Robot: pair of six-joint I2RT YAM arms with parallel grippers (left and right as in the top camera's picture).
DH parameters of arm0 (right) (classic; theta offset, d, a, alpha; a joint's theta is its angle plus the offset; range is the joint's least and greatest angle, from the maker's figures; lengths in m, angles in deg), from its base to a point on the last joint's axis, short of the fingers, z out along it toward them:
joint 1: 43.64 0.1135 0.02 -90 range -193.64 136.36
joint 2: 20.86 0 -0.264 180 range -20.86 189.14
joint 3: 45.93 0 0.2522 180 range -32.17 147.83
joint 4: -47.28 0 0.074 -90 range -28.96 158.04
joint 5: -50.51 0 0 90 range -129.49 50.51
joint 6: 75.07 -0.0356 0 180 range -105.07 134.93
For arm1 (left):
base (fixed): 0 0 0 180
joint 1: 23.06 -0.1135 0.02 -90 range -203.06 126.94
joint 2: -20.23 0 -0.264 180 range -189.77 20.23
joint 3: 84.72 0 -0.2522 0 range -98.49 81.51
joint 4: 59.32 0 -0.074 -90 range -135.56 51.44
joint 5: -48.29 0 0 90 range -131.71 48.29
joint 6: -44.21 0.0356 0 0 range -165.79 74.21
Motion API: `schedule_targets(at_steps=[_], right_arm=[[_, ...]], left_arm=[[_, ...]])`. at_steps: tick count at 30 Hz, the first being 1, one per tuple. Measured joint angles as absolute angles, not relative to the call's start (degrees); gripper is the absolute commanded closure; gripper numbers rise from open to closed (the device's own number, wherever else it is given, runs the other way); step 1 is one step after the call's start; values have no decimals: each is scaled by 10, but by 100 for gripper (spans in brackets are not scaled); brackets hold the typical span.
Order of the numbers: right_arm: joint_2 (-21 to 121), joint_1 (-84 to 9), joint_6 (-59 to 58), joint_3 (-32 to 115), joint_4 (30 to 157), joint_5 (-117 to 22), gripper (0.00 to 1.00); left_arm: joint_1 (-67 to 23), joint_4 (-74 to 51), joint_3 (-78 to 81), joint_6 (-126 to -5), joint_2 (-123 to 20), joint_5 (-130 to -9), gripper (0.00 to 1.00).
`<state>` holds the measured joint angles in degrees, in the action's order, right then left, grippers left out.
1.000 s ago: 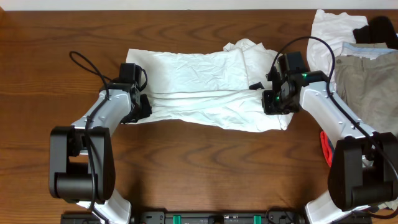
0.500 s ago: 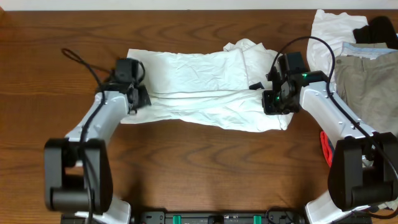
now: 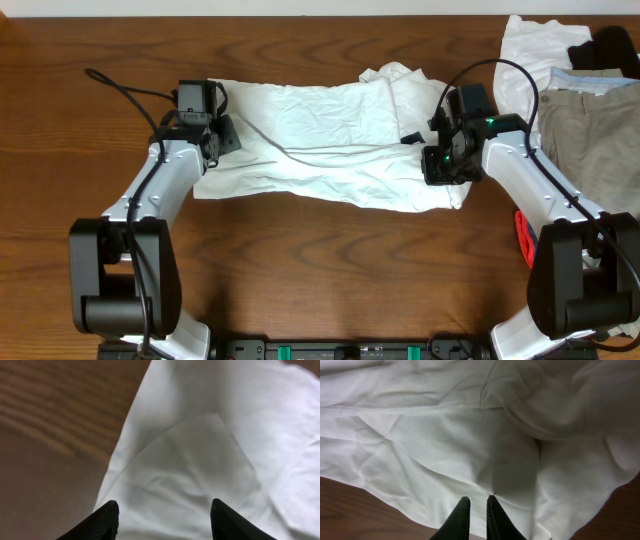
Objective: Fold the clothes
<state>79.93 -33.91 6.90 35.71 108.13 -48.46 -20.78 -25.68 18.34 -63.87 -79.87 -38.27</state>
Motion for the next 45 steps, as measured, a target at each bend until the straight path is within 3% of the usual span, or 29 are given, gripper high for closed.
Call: schedule_targets(at_steps=[9, 29, 31, 34, 45], right_arm=[[799, -339, 69, 357, 1081, -485, 89], [799, -339, 69, 357, 1083, -474, 90], [799, -339, 69, 357, 1084, -474, 90], [799, -339, 69, 357, 1088, -474, 91], [799, -339, 69, 357, 1096, -450, 89]], left_arm=[[-209, -171, 184, -639, -798, -383, 43], [-209, -257, 253, -637, -799, -452, 50], [-209, -260, 259, -637, -802, -458, 53], [-209, -257, 263, -637, -820, -459, 70], [-252, -79, 244, -676, -820, -426, 77]])
